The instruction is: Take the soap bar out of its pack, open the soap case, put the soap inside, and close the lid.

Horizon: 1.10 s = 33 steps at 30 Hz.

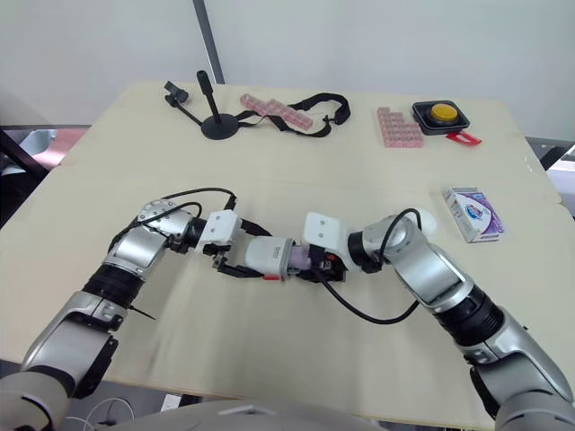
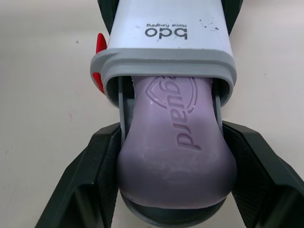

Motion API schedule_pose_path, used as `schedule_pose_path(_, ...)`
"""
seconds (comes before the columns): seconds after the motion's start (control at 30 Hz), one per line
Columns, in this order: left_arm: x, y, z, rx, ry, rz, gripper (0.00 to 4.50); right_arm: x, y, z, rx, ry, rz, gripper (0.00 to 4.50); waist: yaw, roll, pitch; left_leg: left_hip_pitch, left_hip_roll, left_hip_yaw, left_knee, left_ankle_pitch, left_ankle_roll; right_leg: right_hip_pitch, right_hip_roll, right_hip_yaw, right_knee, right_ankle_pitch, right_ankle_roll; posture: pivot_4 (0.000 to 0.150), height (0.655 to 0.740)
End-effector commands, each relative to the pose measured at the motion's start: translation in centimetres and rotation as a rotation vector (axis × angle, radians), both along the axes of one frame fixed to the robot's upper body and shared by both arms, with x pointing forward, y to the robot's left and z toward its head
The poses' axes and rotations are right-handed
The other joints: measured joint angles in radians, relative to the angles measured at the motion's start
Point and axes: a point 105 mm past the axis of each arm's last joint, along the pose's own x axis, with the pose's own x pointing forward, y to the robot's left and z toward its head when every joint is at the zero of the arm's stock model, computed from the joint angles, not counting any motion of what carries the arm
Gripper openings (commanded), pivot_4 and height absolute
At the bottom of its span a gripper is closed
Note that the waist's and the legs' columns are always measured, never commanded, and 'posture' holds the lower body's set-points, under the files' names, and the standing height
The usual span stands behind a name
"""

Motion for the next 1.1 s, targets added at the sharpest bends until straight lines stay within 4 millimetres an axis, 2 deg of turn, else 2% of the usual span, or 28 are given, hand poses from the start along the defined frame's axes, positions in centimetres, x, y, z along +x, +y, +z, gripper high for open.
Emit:
schedule_pose_path(0.03, 0.1, -0.5, 0.9, -0.002, -0.044, -0.017, 3.48, -0.3, 0.7, 1.5, 0.016, -0.043, 0.025, 2.56, 0.001, 0.000, 0.000, 0.000, 0.000, 0.000, 0.000, 0.000, 0.000, 0.000, 0.000, 0.000, 0.000, 0.000, 0.000, 0.150, 0.7400)
schedule_pose_path(0.07, 0.1, -0.5, 0.8, -0.002, -0.043, -0.016, 3.48, -0.3, 0.7, 1.5, 0.016, -0.040, 0.020, 2.56, 0.002, 0.000, 0.000, 0.000, 0.000, 0.000, 0.000, 0.000, 0.000, 0.000, 0.000, 0.000, 0.000, 0.000, 0.000, 0.150, 0.7400)
schedule_pose_path(0.1, 0.1, -0.5, 0.8, -0.002, -0.043, -0.016, 3.48, -0.4, 0.5, 1.5, 0.013, -0.036, 0.019, 3.64, 0.002, 0.000, 0.000, 0.000, 0.000, 0.000, 0.000, 0.000, 0.000, 0.000, 0.000, 0.000, 0.000, 0.000, 0.000, 0.150, 0.7400)
schedule_pose_path(0.2, 0.2, -0.5, 0.8, -0.001, -0.043, -0.014, 3.48, -0.9, 0.1, 1.4, 0.004, -0.027, 0.029, 4.43, 0.003, 0.000, 0.000, 0.000, 0.000, 0.000, 0.000, 0.000, 0.000, 0.000, 0.000, 0.000, 0.000, 0.000, 0.000, 0.150, 0.7400)
schedule_pose_path(0.47, 0.3, -0.5, 0.7, 0.006, -0.051, -0.010, 3.48, -1.3, -1.2, 1.6, 0.009, -0.017, 0.016, 4.43, 0.008, 0.000, 0.000, 0.000, 0.000, 0.000, 0.000, 0.000, 0.000, 0.000, 0.000, 0.001, 0.000, 0.000, 0.000, 0.150, 0.7400)
schedule_pose_path(0.67, 0.6, -0.5, 0.8, 0.005, -0.058, -0.007, 3.48, -0.8, -4.9, 0.5, -0.017, -0.014, -0.076, 4.43, 0.023, 0.000, 0.000, -0.001, 0.000, 0.000, 0.000, 0.000, 0.000, 0.000, 0.000, 0.001, -0.001, 0.000, 0.000, 0.150, 0.7400)
schedule_pose_path(0.73, 0.6, -0.6, 0.9, 0.000, -0.060, -0.004, 3.48, -0.5, -5.8, 0.2, -0.012, -0.052, -0.079, 3.88, 0.023, 0.000, 0.000, -0.001, 0.000, 0.000, 0.000, 0.000, 0.000, 0.000, 0.000, 0.001, -0.001, 0.000, 0.000, 0.150, 0.7400)
schedule_pose_path(0.83, 0.7, -0.6, 0.9, -0.004, -0.066, -0.005, 3.48, -0.2, -6.0, 0.3, 0.025, -0.087, -0.077, 2.96, 0.021, 0.000, 0.000, -0.001, 0.000, 0.001, 0.000, 0.000, 0.000, 0.000, 0.000, 0.002, -0.001, 0.000, 0.000, 0.150, 0.7400)
schedule_pose_path(1.0, 0.7, -0.6, 0.9, -0.008, -0.064, 0.001, 3.48, -0.6, -4.8, 0.5, 0.101, -0.107, -0.046, 1.31, 0.021, 0.000, 0.000, -0.001, 0.000, 0.001, 0.000, 0.000, 0.000, 0.000, 0.001, 0.001, -0.001, 0.000, 0.000, 0.150, 0.7400)
schedule_pose_path(1.03, 0.7, -0.6, 0.9, -0.008, -0.064, 0.000, 3.48, -0.7, -4.4, 0.5, 0.109, -0.117, -0.038, 0.82, 0.021, 0.000, 0.000, -0.001, 0.000, 0.001, 0.000, 0.000, 0.000, 0.000, 0.000, 0.001, -0.001, 0.000, 0.000, 0.150, 0.7400)
schedule_pose_path(1.1, 0.7, -0.6, 0.9, -0.010, -0.062, 0.002, 3.48, -0.8, -3.8, 0.4, 0.120, -0.127, -0.027, 0.27, 0.021, 0.000, 0.000, -0.001, 0.000, 0.001, 0.000, 0.000, 0.000, 0.000, 0.001, 0.001, -0.001, 0.000, 0.000, 0.150, 0.7400)
